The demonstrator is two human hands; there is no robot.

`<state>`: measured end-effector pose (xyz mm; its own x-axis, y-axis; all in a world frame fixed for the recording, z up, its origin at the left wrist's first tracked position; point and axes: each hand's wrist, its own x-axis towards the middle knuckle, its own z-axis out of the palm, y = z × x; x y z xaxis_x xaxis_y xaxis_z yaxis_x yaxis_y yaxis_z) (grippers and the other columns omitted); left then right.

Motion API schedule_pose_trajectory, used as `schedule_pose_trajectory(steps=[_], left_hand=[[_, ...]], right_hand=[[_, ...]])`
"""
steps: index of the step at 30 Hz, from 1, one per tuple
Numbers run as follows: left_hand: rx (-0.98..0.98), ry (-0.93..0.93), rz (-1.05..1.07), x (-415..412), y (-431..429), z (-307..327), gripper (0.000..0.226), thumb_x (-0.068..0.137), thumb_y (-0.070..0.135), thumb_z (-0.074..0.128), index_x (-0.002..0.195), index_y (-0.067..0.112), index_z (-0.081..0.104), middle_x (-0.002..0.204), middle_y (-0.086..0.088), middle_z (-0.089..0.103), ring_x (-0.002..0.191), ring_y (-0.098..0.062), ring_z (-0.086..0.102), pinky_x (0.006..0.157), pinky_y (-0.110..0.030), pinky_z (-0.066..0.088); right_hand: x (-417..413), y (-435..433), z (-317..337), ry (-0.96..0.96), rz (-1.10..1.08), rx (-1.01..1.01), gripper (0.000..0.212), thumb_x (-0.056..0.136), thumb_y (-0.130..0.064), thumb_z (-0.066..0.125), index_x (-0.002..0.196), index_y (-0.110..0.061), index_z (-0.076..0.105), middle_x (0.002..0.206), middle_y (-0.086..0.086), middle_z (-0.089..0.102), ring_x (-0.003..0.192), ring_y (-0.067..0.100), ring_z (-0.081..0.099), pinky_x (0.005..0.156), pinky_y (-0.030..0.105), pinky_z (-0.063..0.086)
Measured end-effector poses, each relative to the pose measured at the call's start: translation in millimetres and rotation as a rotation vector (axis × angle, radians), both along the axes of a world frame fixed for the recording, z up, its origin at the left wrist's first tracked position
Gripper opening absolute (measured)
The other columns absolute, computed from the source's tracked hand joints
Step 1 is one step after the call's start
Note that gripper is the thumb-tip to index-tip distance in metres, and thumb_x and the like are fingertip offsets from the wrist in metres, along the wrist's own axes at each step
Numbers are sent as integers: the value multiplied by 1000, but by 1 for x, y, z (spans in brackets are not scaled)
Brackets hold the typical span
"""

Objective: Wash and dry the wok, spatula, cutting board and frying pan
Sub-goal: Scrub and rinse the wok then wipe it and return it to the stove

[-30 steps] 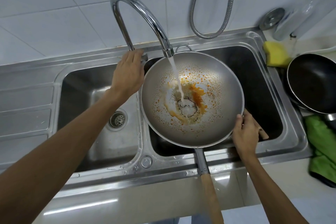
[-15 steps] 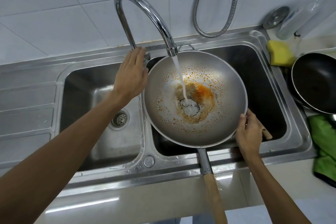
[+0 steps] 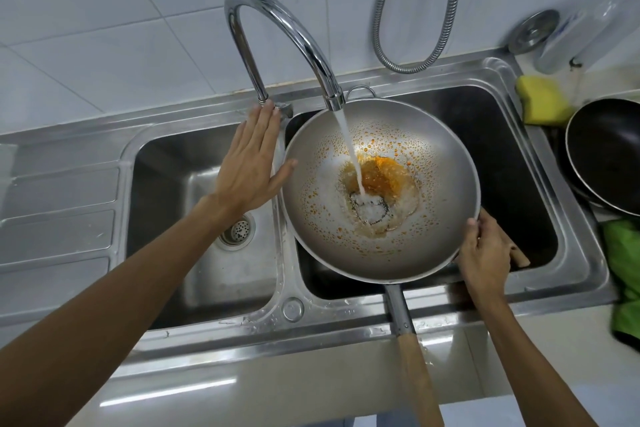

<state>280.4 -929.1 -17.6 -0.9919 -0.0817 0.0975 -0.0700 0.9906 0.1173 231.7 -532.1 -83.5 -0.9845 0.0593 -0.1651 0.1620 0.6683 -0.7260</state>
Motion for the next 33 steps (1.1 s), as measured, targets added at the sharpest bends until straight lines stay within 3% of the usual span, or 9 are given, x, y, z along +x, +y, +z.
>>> schedule_pose_trajectory(steps=[7,10,14,18,22,26,33], left_hand=[[-134,-37,60,-5,-1,8,85,100,65,27,160,6,8,168,-12,5,155,-31,-3,125,-52,6],[-150,-45,56,-5,-2,7,85,101,64,25,160,7,6,169,-12,2,155,-31,-5,125,-53,5],[-125,-42,57,-5,-2,6,83,101,62,27,160,8,4,169,-12,1,155,-31,-4,125,-54,7],[-122,-41,58,-6,-1,7,82,102,59,31,160,7,5,168,-13,2,155,-33,-4,125,-53,6],[-128,-44,62,-5,-1,7,81,103,56,35,160,7,5,169,-12,2,155,-32,-3,125,-52,5],[-145,-42,53,-4,-6,6,80,102,58,30,161,10,3,169,-9,0,155,-30,-4,125,-53,6],[-136,-23,47,-4,-8,1,80,102,57,28,161,10,2,169,-10,1,155,-30,-3,125,-53,7]], right_hand=[[1,0,0,-4,-12,-6,32,107,-32,38,132,-18,54,115,9,66,109,31,62,94,56,49],[0,-1,0,10,-17,-17,33,107,-34,38,132,-20,54,108,2,65,107,29,62,90,45,48],[0,-1,-2,-5,-24,-7,34,106,-35,38,135,-21,52,118,7,67,111,29,61,95,53,48],[0,-2,-3,16,-29,-10,33,106,-34,39,132,-21,53,106,-5,62,104,23,60,86,40,45],[-1,-1,-5,9,-37,7,33,106,-36,39,133,-22,53,112,2,66,107,27,61,90,46,48],[-1,-1,-8,14,-35,15,31,106,-35,40,131,-22,53,103,-10,58,99,17,57,86,41,45],[-1,-1,-7,14,-38,7,31,106,-34,40,132,-22,53,107,-10,57,100,13,54,86,38,43]])
